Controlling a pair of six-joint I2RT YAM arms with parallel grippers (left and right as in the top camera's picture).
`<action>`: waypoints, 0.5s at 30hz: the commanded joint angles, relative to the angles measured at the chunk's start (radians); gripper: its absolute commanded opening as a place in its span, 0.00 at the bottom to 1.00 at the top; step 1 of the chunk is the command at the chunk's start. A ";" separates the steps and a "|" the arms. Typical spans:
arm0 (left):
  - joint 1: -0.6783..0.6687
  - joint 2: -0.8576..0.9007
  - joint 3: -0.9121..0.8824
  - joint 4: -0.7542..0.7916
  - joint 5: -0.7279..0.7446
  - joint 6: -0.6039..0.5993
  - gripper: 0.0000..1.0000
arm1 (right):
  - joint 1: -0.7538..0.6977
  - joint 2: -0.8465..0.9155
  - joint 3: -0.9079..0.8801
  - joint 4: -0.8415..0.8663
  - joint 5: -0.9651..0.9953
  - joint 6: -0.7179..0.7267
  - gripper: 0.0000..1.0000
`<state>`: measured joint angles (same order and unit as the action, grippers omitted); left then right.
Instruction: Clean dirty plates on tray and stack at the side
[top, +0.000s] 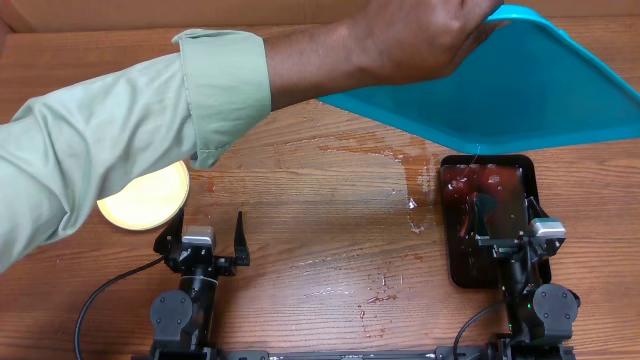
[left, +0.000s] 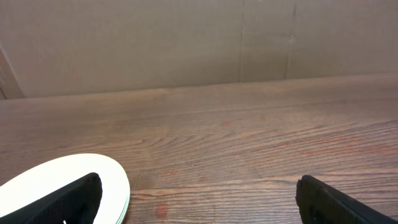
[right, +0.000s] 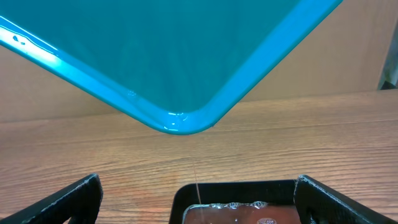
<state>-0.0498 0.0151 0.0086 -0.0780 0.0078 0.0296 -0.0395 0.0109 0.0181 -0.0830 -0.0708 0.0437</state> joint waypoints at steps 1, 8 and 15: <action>0.004 -0.011 -0.003 0.000 0.008 0.012 1.00 | -0.007 -0.008 -0.010 0.005 0.002 -0.007 1.00; 0.004 -0.011 -0.004 0.000 0.008 0.012 1.00 | -0.006 -0.008 -0.010 0.005 0.002 -0.007 1.00; 0.004 -0.010 -0.004 0.000 0.008 0.016 0.99 | -0.007 -0.008 -0.010 0.005 0.002 -0.007 1.00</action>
